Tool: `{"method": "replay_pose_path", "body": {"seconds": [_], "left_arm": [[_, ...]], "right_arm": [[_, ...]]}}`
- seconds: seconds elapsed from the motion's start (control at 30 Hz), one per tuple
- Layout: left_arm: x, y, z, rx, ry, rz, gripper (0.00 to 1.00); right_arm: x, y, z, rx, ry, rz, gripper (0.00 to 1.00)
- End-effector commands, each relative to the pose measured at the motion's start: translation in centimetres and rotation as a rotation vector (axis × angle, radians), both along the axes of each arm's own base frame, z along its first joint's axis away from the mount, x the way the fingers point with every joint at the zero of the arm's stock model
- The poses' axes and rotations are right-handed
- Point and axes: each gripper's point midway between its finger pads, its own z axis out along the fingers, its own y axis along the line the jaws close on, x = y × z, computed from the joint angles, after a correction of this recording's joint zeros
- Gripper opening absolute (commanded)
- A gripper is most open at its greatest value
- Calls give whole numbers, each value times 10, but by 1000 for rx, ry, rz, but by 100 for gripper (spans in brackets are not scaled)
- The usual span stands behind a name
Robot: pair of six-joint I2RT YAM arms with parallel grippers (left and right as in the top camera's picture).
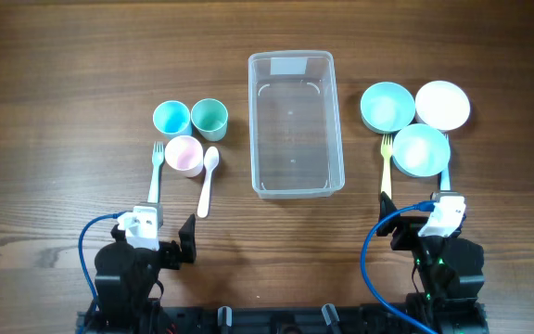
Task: Pack container
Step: 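Raise both arms and move the right gripper over the bowls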
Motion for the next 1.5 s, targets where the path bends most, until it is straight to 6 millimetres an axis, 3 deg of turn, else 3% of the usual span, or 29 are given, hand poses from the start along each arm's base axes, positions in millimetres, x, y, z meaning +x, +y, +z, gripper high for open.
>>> {"method": "replay_pose_path", "body": {"seconds": [0.0,0.57,0.67,0.7,0.77,0.8,0.87,0.97,1.07,1.17,1.3,1.47], "left_arm": [[0,-2,-3,6,-3,-19,100],[0,-2,-3,8,-3,-19,100],[5,18,1,64,-29,80,100],[9,20,7,69,-57,97,100],[11,4,15,22,-90,16,100],[14,1,24,10,-129,-2,100],[18,-21,49,-48,-231,-118,100],[19,-26,82,-212,-287,-84,100],[20,-20,115,-220,-312,-44,100],[31,-19,134,-256,-237,-13,100],[73,-13,174,-218,-30,51,100],[109,-3,213,-137,108,56,100]], "right_arm": [[0,-2,-1,-12,-1,-10,100],[0,-2,-1,-12,-1,-9,100],[4,-2,10,-5,-48,-13,100],[7,4,20,80,-87,-1,100],[6,27,29,396,-73,36,100],[5,28,29,598,-35,-25,100],[3,28,18,817,44,-125,100],[3,44,36,640,-27,67,100],[1,59,52,567,3,175,100],[10,61,68,453,73,209,100],[54,61,120,345,214,211,100],[100,38,157,168,391,120,100]]}}
